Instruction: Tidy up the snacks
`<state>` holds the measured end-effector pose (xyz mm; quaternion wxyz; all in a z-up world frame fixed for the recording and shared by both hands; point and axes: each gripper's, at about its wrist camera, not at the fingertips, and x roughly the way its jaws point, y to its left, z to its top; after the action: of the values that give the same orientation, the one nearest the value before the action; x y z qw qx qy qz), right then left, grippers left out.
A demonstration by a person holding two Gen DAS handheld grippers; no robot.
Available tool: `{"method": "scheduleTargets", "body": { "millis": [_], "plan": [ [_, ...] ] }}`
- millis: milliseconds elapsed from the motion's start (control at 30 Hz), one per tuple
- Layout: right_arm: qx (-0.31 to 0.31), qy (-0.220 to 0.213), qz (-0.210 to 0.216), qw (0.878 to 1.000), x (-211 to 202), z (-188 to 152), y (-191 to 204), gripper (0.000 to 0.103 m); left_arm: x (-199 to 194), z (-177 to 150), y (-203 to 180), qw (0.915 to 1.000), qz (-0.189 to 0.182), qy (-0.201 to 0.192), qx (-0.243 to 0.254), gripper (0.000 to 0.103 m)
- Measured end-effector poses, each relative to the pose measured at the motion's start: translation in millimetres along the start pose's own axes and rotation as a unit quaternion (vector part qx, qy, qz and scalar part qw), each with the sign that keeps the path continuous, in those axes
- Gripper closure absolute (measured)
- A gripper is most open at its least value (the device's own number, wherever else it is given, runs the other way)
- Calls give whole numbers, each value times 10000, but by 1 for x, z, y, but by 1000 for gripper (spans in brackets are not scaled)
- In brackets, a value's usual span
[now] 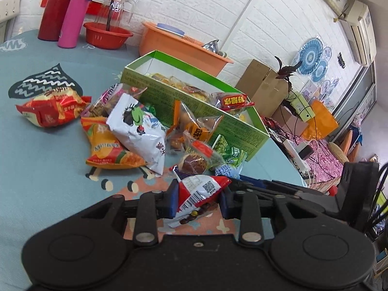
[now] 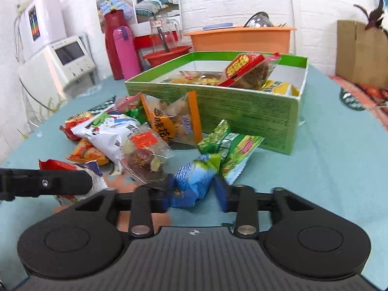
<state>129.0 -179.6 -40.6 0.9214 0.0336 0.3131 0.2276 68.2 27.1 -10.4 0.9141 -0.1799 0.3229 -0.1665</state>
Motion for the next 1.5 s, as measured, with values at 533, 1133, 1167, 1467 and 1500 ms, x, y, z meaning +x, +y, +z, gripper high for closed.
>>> {"method": "scheduleTargets", "body": {
  "millis": [533, 1133, 1167, 1467, 1500],
  "plan": [
    [-626, -1354, -3, 9888, -49, 65, 6, 68, 13, 113, -17, 9954, -148, -882, 333, 29],
    [-947, -1087, -312, 9891, 59, 113, -10, 39, 125, 150, 25, 9983, 326, -485, 49, 0],
    [-1042, -999, -429, 9886, 62, 110, -9, 9, 122, 147, 26, 9977, 363, -575, -4, 0],
    [-1052, -1457, -646, 9816, 10, 93, 0, 0, 65, 129, 8, 9955, 400, -833, -222, 0],
    [-1021, -1471, -631, 9818, 3, 91, 1, 0, 56, 124, 5, 9953, 429, -847, -211, 0]
  ]
}}
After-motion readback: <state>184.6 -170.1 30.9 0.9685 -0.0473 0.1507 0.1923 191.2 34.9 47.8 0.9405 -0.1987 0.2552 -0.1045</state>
